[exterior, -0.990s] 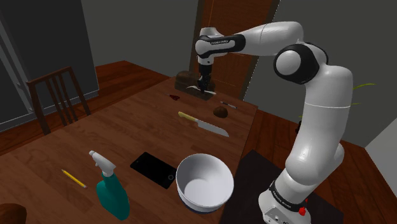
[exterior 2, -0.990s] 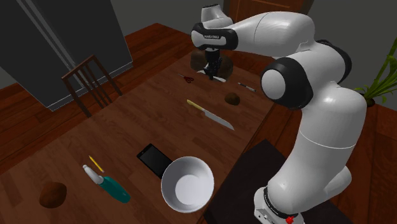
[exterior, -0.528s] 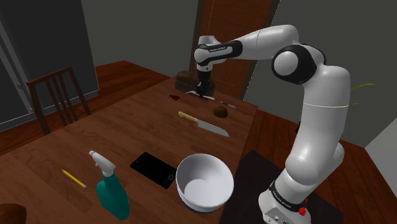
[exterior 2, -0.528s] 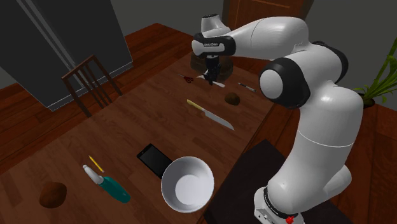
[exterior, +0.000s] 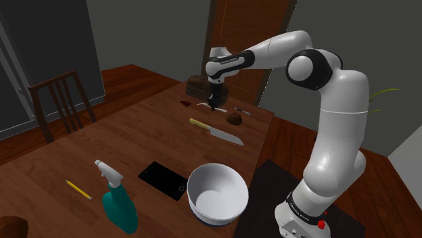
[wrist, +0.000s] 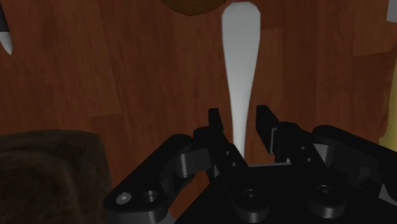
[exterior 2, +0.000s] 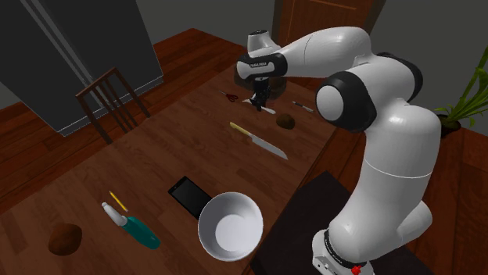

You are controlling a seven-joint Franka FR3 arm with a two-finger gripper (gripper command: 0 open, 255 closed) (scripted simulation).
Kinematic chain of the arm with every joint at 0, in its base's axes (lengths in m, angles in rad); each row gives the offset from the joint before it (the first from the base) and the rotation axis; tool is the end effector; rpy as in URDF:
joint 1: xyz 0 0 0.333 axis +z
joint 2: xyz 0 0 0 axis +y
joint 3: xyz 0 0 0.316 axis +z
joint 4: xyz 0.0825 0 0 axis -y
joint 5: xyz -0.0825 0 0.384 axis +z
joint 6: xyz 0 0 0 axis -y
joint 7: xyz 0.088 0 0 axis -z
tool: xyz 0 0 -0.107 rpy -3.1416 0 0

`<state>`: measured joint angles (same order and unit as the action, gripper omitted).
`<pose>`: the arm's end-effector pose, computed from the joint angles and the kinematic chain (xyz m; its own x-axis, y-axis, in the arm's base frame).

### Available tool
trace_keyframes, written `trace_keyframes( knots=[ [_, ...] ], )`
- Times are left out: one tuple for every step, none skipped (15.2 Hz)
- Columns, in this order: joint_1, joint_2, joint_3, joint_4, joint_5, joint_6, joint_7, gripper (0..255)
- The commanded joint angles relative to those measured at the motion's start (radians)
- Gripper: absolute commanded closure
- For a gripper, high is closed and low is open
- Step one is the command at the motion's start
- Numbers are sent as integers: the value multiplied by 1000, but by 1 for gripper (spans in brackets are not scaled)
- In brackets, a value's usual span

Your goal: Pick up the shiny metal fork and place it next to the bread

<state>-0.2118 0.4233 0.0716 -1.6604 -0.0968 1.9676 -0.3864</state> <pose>0.6472 -0.1025 0.3549 0.9522 0.2776 -0.1275 0.2808 -0.9597 0.0075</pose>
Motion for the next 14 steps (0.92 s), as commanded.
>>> trace_keyframes(
  knots=[
    [1,14,0,-7,-2,22,3,255],
    [1,20,-1,-13,-3,33,4,255],
    [1,26,-1,-18,-3,44,5,255],
    [2,32,-1,-23,-4,55,6,255],
    [2,38,-2,-28,-5,67,7,255],
    [2,38,-2,-28,-5,67,7,255],
    [2,38,-2,-28,-5,67,7,255],
    [2,38,-2,-28,-5,67,7,255],
    [2,38,-2,-28,-5,67,7,255],
    [2,38,-2,-28,-5,67,7,255],
    [2,38,-2,-28,-5,67,7,255],
    [2,38,-2,-28,-5,67,7,255],
    [2,38,-2,-28,-5,67,7,255],
    [2,38,-2,-28,-5,67,7,0]
  ],
)
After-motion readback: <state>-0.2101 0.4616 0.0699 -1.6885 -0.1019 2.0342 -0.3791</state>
